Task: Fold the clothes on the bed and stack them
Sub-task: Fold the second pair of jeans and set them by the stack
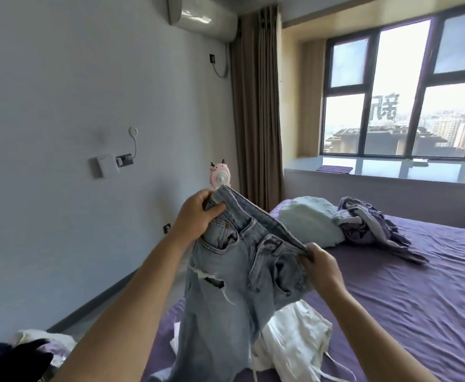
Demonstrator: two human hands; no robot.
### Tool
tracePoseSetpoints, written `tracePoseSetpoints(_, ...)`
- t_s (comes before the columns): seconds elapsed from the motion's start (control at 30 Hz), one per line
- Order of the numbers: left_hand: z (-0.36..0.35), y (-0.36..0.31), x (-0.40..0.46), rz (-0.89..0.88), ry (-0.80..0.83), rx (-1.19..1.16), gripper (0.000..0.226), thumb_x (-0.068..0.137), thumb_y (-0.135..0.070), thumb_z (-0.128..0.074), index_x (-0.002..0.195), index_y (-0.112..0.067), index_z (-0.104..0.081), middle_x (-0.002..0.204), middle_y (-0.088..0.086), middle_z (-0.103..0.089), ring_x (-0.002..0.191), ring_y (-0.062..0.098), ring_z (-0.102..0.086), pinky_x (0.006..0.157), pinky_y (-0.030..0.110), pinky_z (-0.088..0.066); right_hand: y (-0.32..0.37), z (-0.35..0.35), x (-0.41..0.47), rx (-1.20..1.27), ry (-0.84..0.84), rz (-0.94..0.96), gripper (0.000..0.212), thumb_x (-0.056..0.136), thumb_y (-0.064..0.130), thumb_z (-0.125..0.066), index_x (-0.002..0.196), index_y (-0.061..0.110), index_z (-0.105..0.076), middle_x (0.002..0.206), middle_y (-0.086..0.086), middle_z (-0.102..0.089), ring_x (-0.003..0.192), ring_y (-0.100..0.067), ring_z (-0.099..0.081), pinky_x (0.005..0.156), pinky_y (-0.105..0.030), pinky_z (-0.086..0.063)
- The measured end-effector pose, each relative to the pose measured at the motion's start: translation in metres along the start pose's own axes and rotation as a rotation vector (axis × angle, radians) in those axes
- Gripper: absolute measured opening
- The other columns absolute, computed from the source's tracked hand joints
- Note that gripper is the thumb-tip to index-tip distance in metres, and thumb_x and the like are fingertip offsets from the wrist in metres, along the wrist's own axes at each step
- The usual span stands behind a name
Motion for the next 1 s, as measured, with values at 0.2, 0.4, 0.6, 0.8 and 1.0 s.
tracePoseSetpoints(0.2, -0.018, 0.0, -0.012, 0.016, 0.08, -0.091, 0.022, 0.086, -0.016, -0.07, 0.105, -0.021, -0.061, 0.096, -0.007, -0.066, 0.097, 0.019, -0.064, 0.082, 0.028, -0.052, 0.032, 0.111, -0.013, -0.085, -0.306, 0.037, 0.025, 0.082, 0.009, -0.061, 0.104, 0.017, -0.07, 0.097, -0.005, -0.07, 0.09, -0.027, -0.062, 0.073, -0.034, -0.047)
tracePoseSetpoints(0.4, -0.075, -0.038, -0.004, 0.003, 0.096, -0.13, 0.039, 0.083, -0.022, -0.073, 0.113, -0.004, -0.055, 0.099, 0.005, -0.065, 0.092, 0.02, -0.062, 0.083, 0.026, -0.053, 0.033, 0.213, -0.054, -0.16, -0.471, -0.023, 0.018, 0.082, 0.028, -0.067, 0.079, 0.011, -0.07, 0.072, -0.007, -0.067, 0.069, -0.026, -0.055, 0.059, -0.032, -0.035)
tracePoseSetpoints(0.6, -0.144, -0.095, -0.004, -0.028, 0.121, -0.209, 0.037, 0.083, -0.029, -0.072, 0.104, -0.007, -0.051, 0.105, 0.009, -0.063, 0.1, 0.028, -0.06, 0.085, 0.042, -0.05, 0.0, 0.304, -0.094, -0.14, -0.613, -0.201, 0.045, 0.075, 0.05, -0.072, 0.066, 0.007, -0.062, 0.056, -0.007, -0.056, 0.059, -0.024, -0.052, 0.055, -0.032, -0.036)
tracePoseSetpoints(0.8, -0.226, -0.164, -0.002, -0.115, 0.16, -0.181, 0.043, 0.087, -0.032, -0.068, 0.11, -0.001, -0.049, 0.107, 0.014, -0.062, 0.1, 0.03, -0.058, 0.088, 0.044, -0.048, -0.047, 0.38, -0.105, 0.21, -0.716, -0.311, 0.041, 0.069, 0.037, -0.081, 0.069, 0.0, -0.064, 0.063, -0.01, -0.054, 0.064, -0.022, -0.051, 0.059, -0.031, -0.041)
tracePoseSetpoints(1.0, -0.286, -0.204, 0.021, -0.005, 0.118, -0.354, 0.044, 0.085, -0.024, -0.071, 0.115, -0.002, -0.048, 0.114, 0.017, -0.06, 0.106, 0.033, -0.059, 0.094, 0.05, -0.048, -0.09, 0.423, -0.07, 0.818, -0.422, -0.259, 0.048, 0.074, 0.001, -0.075, 0.117, -0.009, -0.056, 0.089, -0.018, -0.069, 0.072, -0.026, -0.067, 0.074, -0.038, -0.058)
Point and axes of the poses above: each hand's wrist, its own x-axis towards the middle knuckle, its own z-axis out of the back of the hand, y = z × x, the point moved 8 cm from there along x, towards the middle knuckle
